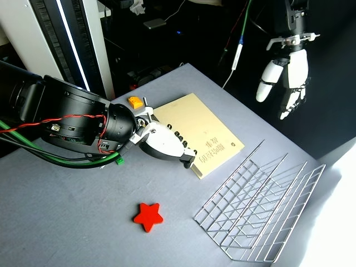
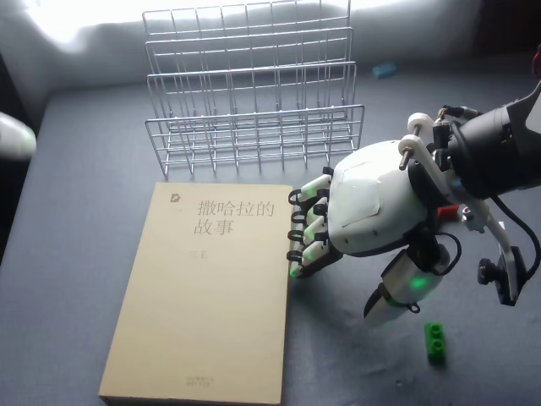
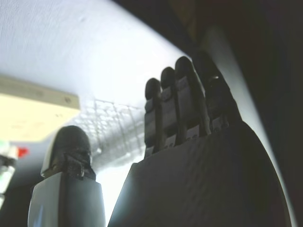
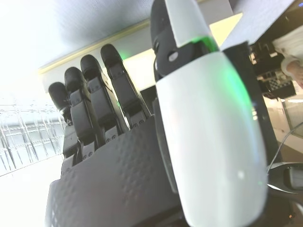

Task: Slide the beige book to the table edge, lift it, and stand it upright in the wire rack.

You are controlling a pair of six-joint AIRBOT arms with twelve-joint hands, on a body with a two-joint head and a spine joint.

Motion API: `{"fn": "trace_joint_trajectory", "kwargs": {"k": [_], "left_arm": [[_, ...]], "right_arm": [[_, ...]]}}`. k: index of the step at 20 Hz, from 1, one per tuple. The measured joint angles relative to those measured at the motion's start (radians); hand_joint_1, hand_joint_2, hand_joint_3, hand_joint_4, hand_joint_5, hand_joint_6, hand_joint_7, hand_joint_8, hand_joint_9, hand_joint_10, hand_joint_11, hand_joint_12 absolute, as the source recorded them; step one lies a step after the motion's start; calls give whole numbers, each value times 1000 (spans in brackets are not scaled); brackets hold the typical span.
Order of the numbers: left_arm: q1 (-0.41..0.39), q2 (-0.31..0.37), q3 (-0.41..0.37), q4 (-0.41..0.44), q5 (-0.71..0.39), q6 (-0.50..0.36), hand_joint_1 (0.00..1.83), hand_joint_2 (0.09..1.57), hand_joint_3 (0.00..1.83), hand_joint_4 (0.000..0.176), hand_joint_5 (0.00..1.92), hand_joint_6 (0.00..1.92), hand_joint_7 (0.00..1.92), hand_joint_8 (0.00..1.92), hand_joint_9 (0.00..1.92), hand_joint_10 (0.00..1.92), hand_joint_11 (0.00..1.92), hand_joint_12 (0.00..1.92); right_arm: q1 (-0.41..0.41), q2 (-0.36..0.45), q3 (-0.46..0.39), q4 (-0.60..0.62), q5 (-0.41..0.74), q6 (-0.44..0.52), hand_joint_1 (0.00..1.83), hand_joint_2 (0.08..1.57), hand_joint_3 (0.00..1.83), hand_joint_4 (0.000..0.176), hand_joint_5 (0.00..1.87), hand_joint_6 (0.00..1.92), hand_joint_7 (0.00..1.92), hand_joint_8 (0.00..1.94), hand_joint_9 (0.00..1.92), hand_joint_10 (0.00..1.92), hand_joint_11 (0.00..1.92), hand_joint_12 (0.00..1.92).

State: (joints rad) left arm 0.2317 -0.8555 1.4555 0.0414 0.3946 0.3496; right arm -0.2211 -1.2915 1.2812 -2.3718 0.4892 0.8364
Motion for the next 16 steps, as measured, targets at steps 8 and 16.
{"fn": "trace_joint_trajectory", "kwargs": {"k": [8,16], "left_arm": [[23,-2,34,-58,-84,-167,261,1183,0,0,368,4,373,4,365,6,0,850],[72,-2,83,-83,-132,-254,287,1179,0,0,370,1,362,1,347,2,0,810]], "right_arm": [[-8,-33,-6,0,-8,6,311,1140,1,0,309,2,306,3,306,2,0,874],[-8,-58,-8,-2,-43,25,311,1153,2,0,294,1,300,1,316,3,0,912]]}}
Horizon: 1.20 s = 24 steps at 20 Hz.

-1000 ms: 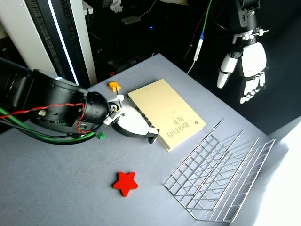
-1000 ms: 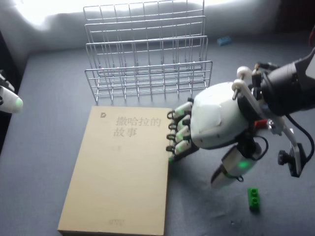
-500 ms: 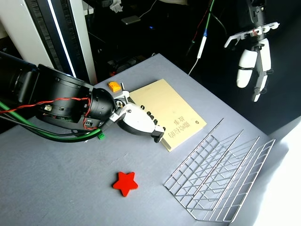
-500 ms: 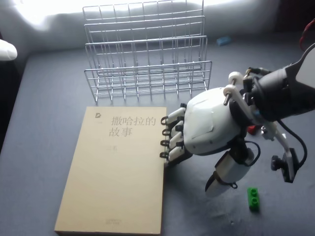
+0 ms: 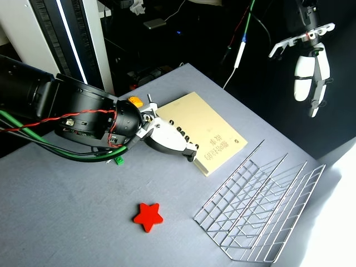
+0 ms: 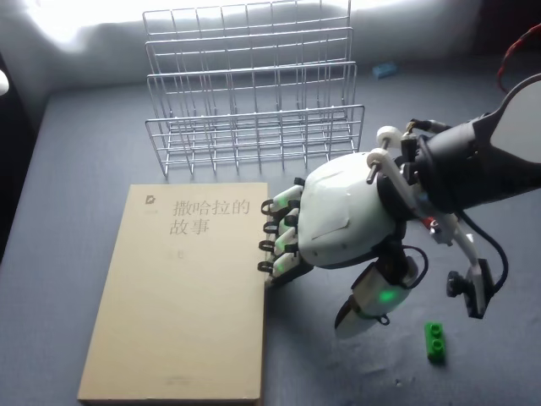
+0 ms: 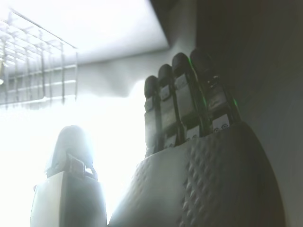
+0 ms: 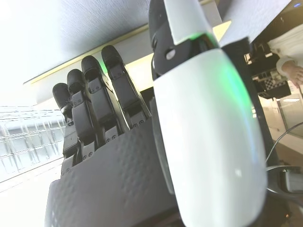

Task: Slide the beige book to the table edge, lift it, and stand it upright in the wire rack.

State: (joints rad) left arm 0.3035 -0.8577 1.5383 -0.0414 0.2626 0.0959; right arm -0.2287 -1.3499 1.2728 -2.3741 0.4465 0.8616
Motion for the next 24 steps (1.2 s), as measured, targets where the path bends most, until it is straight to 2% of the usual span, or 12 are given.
{"fn": "trace_joint_trajectory", "kwargs": {"k": [3,5,6,9,12,13,15,17,18,19,21,24], "left_arm": [[24,0,7,-51,8,-21,283,1188,2,0,328,0,318,0,301,0,0,706],[39,0,7,-91,23,-29,304,1175,0,0,350,5,365,8,342,10,0,788],[47,0,7,-92,31,-36,285,1179,0,0,340,1,354,2,328,2,0,771],[62,0,8,-98,55,-49,283,1176,0,0,347,2,363,2,350,6,0,837],[69,0,10,-98,72,-76,303,1169,0,0,304,3,302,0,304,1,0,758],[95,2,9,-105,72,-117,299,1171,0,0,296,1,300,0,302,0,0,748],[132,18,-11,-105,89,-136,284,1174,1,0,284,1,284,0,288,0,0,760],[180,47,-33,-98,92,-159,314,1169,0,0,305,5,302,4,313,6,0,811],[201,60,-44,-100,86,-189,302,1171,0,0,295,1,296,1,306,2,0,795],[222,72,-57,-100,80,-221,290,1174,1,0,283,1,281,2,294,2,0,755],[237,79,-71,-100,82,-263,289,1174,1,0,308,3,295,3,309,4,0,833],[252,88,-82,-105,50,-347,286,1181,1,0,292,2,275,0,286,1,0,744]], "right_arm": [[0,-11,-2,-1,-5,6,303,1159,2,0,282,0,276,0,280,0,0,856],[0,-15,-10,-1,-11,19,269,1171,6,0,280,0,277,0,286,2,0,851],[0,-17,-14,2,-14,20,281,1164,2,0,289,2,295,3,312,8,0,938],[0,-19,-13,2,-29,16,338,1149,0,0,277,5,280,5,299,7,0,871],[0,-29,-12,2,-51,16,305,1164,2,0,282,4,279,2,299,5,0,858],[0,-39,-12,2,-61,16,297,1169,3,0,269,2,264,2,287,3,0,819],[0,-44,-12,6,-63,17,264,1170,2,0,275,3,262,1,277,2,0,742],[-5,-52,-1,5,-73,13,211,1180,6,0,277,2,261,0,274,2,0,733],[-7,-55,2,5,-74,12,252,1166,0,0,305,8,290,7,300,9,0,806],[-7,-61,5,5,-73,10,256,1168,0,0,301,4,284,2,287,2,0,789],[-7,-71,11,3,-73,10,263,1165,0,0,302,2,278,5,287,4,0,748],[-7,-85,14,5,-72,10,255,1170,2,0,281,0,265,1,281,1,0,746]]}}
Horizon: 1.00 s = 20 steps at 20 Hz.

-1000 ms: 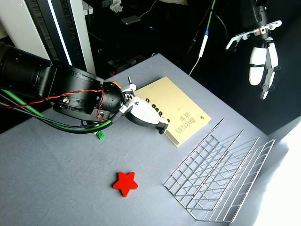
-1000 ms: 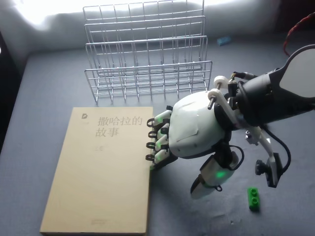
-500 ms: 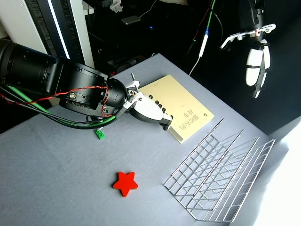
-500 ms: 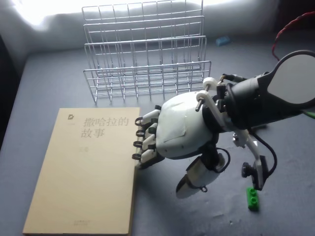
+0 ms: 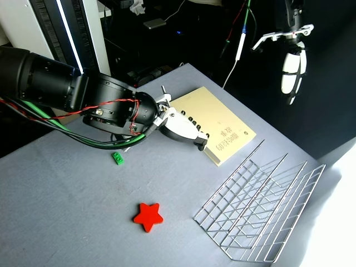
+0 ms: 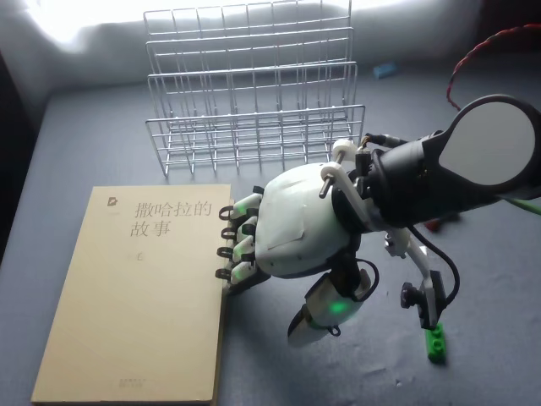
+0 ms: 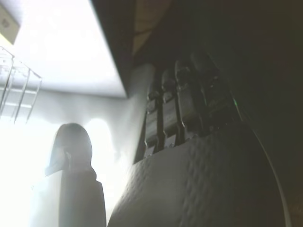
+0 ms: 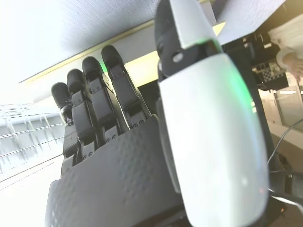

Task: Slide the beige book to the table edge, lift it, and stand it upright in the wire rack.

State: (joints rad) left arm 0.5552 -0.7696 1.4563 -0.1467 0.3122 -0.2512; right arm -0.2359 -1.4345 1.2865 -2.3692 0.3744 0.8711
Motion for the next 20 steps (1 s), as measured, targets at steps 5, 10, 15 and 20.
{"fn": "trace_joint_trajectory", "kwargs": {"k": [5,10,15,20], "left_arm": [[31,27,-39,2,-34,-89,275,1178,2,0,297,1,296,1,300,1,0,786],[85,32,-58,23,-102,-85,278,1168,0,0,335,5,335,5,344,7,0,793],[162,51,-89,5,-120,-82,321,1160,0,0,330,0,337,2,341,1,0,774],[190,53,-135,4,-150,-84,296,1164,0,0,322,1,320,1,314,2,0,738]], "right_arm": [[1,-21,6,-2,-6,-3,203,1187,1,0,288,0,259,1,262,0,0,707],[13,-43,26,3,-7,-3,213,1182,1,0,342,7,294,4,289,3,0,774],[13,-58,40,0,-15,-3,241,1189,1,0,302,2,286,4,285,5,0,730],[13,-81,39,1,-16,1,260,1181,0,0,253,2,246,6,251,4,0,684]]}}
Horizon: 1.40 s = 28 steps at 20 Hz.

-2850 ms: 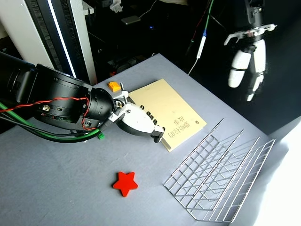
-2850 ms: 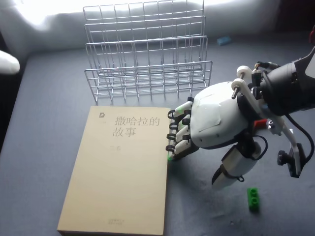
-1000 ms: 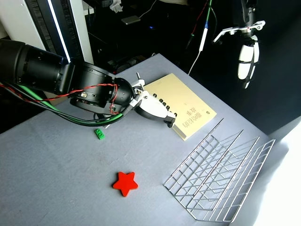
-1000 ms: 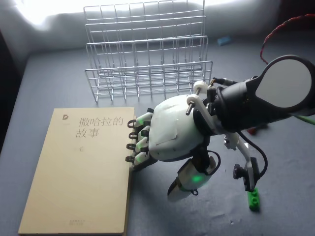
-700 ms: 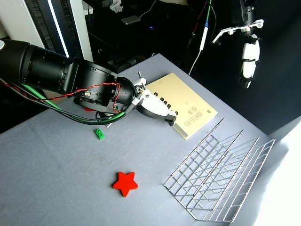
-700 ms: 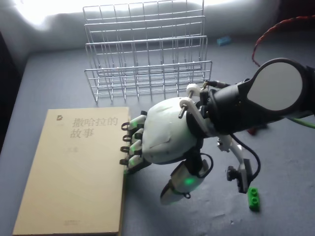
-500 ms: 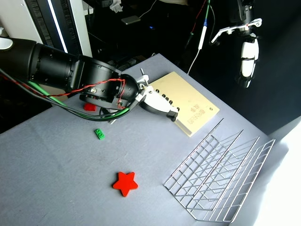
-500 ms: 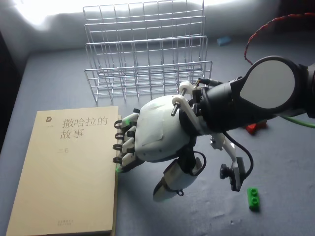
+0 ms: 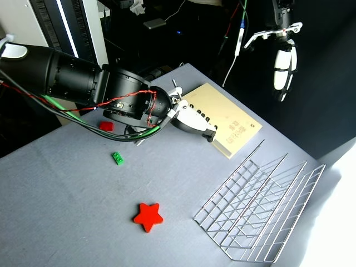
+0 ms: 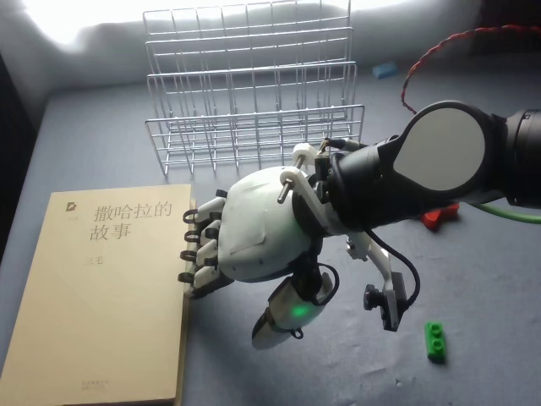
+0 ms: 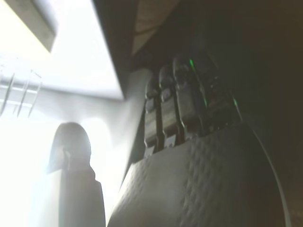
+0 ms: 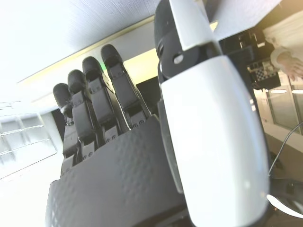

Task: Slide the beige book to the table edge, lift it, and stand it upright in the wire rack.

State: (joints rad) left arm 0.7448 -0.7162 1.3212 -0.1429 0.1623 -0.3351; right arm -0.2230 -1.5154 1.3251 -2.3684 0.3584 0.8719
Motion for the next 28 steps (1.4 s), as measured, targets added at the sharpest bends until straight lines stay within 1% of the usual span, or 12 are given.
{"fn": "trace_joint_trajectory", "kwargs": {"k": [5,7,10,11,13,20,21,22,23,24,26,28], "left_arm": [[8,4,-8,-2,-13,0,313,1140,0,0,340,8,330,6,331,7,0,803],[21,4,3,0,-15,0,434,1099,0,0,341,4,335,4,336,5,0,776],[21,4,13,1,-15,0,470,1082,0,0,344,2,347,5,351,7,0,806],[21,4,13,1,-15,0,594,1034,0,0,362,3,353,2,365,6,0,888],[21,3,13,0,-18,0,677,1014,0,0,358,7,349,3,350,2,0,836],[19,-24,31,0,-22,0,776,1027,3,0,355,5,346,4,352,5,0,838],[19,-24,31,0,-23,0,843,1034,2,0,343,0,309,0,335,0,0,906],[19,-24,31,0,-22,-1,843,1034,2,0,343,0,309,0,335,0,0,906],[19,-24,31,0,-22,0,734,1067,10,0,287,0,274,0,307,0,0,856],[19,-24,31,0,-22,0,719,1072,11,0,279,0,268,0,302,0,0,846],[19,-25,31,0,-23,0,787,1043,0,0,322,11,299,8,321,6,0,866],[19,-25,31,0,-22,0,752,1059,3,0,297,2,273,2,293,1,0,805]], "right_arm": [[0,-13,0,-1,-12,1,271,1188,0,0,254,2,241,4,252,5,0,698],[0,-24,0,0,-13,6,287,1184,0,0,250,5,246,2,252,3,0,677],[0,-31,0,0,-18,7,279,1187,0,0,243,1,237,1,248,0,0,657],[0,-31,0,0,-21,7,273,1189,1,0,258,4,251,4,258,3,0,678],[0,-33,0,0,-25,8,279,1189,0,0,255,0,249,0,256,1,0,738],[0,-42,26,0,-29,8,280,1183,0,0,281,0,273,0,285,3,0,780],[0,-43,34,0,-31,8,269,1190,0,0,269,1,258,0,274,0,0,834],[0,-43,36,0,-34,8,269,1190,0,0,269,1,258,0,274,0,0,834],[0,-45,36,0,-39,8,268,1189,0,0,265,0,257,2,269,1,0,818],[0,-50,37,0,-40,8,267,1188,0,0,264,0,258,2,269,2,0,814],[0,-61,39,0,-40,8,209,1196,2,0,263,0,266,3,276,3,0,846],[0,-73,44,0,-42,8,166,1198,3,0,277,5,285,8,289,7,0,854]]}}
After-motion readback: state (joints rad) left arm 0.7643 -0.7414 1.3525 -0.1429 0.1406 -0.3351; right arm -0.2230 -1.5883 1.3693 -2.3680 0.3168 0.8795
